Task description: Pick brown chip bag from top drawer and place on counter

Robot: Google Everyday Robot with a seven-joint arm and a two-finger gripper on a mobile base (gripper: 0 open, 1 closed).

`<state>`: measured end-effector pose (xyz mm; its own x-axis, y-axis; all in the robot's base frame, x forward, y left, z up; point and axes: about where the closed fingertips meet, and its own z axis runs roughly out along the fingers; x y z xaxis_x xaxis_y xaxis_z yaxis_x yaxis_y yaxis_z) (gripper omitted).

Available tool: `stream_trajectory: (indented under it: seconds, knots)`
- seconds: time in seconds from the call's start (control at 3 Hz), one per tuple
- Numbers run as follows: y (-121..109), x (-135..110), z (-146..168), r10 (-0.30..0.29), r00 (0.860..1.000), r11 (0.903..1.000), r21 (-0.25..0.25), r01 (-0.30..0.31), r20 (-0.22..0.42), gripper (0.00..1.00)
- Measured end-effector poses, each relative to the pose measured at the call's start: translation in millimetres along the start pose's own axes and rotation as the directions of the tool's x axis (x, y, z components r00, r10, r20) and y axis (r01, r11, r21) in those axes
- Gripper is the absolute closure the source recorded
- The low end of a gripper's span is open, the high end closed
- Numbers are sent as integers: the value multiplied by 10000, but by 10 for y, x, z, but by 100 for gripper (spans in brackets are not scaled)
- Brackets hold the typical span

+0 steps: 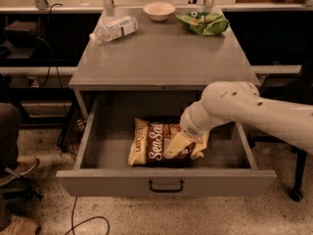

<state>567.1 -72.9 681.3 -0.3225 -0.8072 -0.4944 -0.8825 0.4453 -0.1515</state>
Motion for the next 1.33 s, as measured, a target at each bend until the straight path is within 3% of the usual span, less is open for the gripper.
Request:
stream_trajectory:
  seconds: [0.33, 0.67, 1.0, 1.33]
  knots:
    - [106, -90, 257, -872, 9962, 9925, -863, 871, 28, 0]
    - [172, -140, 432, -1323, 9911, 9809, -1422, 1328, 132, 0]
    - [255, -140, 644, -1557, 9876, 9628, -2205, 1561, 193, 0]
    - [328, -103, 810, -1583, 9871, 9476, -2772, 1588, 245, 18]
